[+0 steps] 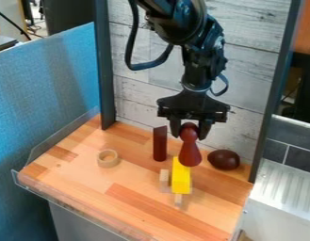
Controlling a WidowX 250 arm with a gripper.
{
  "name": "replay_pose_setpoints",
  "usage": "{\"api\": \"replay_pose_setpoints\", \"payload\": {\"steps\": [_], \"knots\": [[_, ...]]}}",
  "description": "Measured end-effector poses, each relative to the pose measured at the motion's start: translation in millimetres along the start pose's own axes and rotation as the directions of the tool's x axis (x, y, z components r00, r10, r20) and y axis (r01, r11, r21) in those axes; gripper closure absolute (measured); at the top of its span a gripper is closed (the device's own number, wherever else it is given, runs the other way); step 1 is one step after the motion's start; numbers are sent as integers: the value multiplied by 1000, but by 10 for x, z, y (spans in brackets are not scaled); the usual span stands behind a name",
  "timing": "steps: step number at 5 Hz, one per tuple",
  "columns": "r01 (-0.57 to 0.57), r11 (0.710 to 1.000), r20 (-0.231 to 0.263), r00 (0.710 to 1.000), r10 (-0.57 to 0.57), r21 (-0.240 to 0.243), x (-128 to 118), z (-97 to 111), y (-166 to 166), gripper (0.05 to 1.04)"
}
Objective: Put the knob on top of the yellow rectangular block
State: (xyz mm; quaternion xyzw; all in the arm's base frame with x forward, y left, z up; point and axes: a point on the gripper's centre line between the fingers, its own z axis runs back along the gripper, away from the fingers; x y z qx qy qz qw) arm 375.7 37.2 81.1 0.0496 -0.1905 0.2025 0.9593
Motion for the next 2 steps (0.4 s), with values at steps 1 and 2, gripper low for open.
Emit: {"api": "replay_pose_setpoints", "payload": {"steps": [1, 2], "knots": [[-3, 1000, 4, 1000, 2, 7, 5, -21, 8, 504], [-6, 999, -31, 999, 7, 34, -50, -163, 31, 504]]}}
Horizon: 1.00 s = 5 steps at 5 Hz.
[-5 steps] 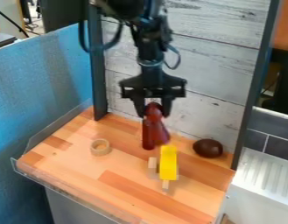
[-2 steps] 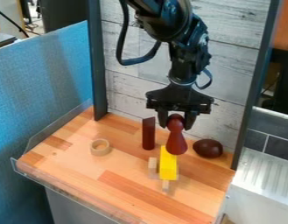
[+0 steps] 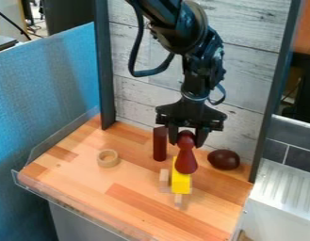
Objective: Put the knob on top of the yellow rectangular block
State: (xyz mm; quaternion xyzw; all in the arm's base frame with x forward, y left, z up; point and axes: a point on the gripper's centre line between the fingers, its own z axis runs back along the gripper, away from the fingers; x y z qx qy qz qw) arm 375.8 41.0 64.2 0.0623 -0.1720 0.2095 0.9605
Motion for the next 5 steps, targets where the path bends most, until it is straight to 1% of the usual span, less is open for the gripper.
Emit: {"api": "replay_pose_setpoints", "payload": {"steps": [1, 2, 3, 5], "knots": [[3, 1000, 0, 1000, -3, 5, 1, -8, 5, 504], [4, 1000, 11, 1000, -4, 6, 20, -8, 7, 504], [4, 1000, 9, 1000, -4, 6, 17, -8, 7, 504], [3, 1000, -6, 1000, -3, 10, 39, -73, -17, 504]]}}
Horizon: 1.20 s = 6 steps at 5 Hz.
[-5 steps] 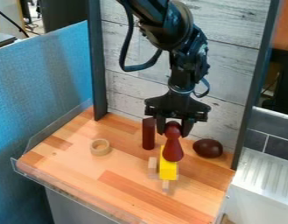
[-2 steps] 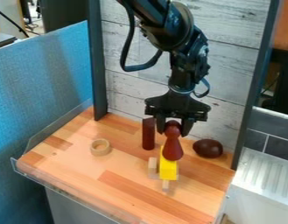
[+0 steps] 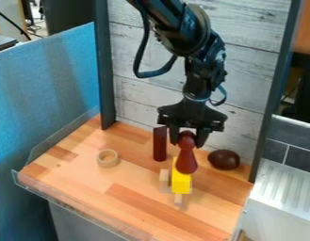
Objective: Put the knob on top of the yellow rectangular block
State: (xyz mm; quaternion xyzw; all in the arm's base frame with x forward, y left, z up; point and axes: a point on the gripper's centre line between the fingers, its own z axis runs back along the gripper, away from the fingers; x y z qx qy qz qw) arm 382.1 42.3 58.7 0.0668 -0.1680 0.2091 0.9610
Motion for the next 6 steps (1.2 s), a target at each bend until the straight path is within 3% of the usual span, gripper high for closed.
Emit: {"api": "replay_pose_setpoints", "payload": {"steps": [2, 3, 4, 5, 6], "knots": [[-5, 1000, 5, 1000, 5, 7, 6, -4, 5, 504], [-6, 1000, 5, 1000, 6, 10, 6, -9, 9, 458], [-7, 1000, -15, 1000, 8, 24, -10, -16, 29, 164], [-16, 1000, -19, 1000, 16, 21, 9, -9, 50, 70], [-22, 1000, -30, 999, 22, 14, 4, -21, 71, 75]]}}
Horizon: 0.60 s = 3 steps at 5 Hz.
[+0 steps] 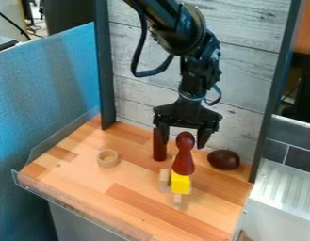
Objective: Put the knob on top of the yellow rectangular block
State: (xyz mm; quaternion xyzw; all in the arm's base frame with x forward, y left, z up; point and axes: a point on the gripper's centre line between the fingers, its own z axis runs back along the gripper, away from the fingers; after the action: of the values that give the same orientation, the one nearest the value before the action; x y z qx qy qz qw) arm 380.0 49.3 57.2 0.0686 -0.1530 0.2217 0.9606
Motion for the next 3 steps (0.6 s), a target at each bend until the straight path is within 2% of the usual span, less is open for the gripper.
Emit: {"api": "replay_pose_setpoints", "payload": {"steps": [2, 3], "knots": [[-43, 998, 1, 999, 43, -40, 65, 138, 109, 82], [-44, 998, -6, 999, 43, -44, 75, 135, 148, 82]]}}
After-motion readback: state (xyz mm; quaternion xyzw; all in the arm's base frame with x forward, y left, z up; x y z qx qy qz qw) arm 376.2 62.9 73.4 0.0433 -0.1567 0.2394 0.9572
